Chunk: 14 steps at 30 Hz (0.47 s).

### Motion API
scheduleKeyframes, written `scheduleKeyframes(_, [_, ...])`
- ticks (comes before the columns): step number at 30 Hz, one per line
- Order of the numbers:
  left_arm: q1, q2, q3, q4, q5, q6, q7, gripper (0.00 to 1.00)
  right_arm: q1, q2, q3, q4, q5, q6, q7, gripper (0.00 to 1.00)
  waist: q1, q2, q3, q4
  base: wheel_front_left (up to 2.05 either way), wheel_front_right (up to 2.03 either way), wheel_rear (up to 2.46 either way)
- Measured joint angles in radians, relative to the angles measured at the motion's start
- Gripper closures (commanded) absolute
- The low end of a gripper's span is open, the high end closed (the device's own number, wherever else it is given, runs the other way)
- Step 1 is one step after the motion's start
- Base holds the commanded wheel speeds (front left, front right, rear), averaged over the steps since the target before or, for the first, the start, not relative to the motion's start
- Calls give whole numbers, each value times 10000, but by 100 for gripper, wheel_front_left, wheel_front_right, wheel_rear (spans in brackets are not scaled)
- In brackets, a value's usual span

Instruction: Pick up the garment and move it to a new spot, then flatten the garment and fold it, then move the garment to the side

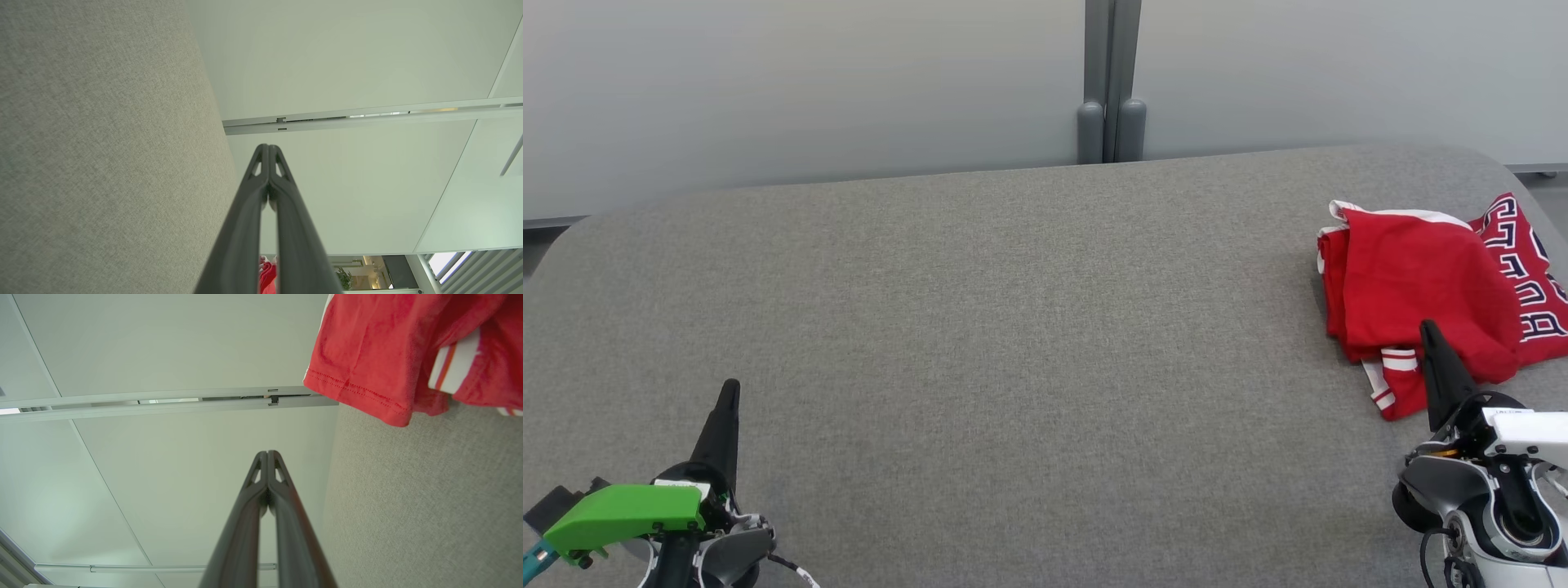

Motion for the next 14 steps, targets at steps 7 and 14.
scheduleKeyframes(7, [0,0,0,0,0,0,0,100,0,0,2,-4,0,0,0,100,0,0,0,0,0,0,0])
scheduleKeyframes(14, [-1,-2,2,0,0,0,0,100,0,0,2,-8,0,0,0,100,0,0,0,0,0,0,0])
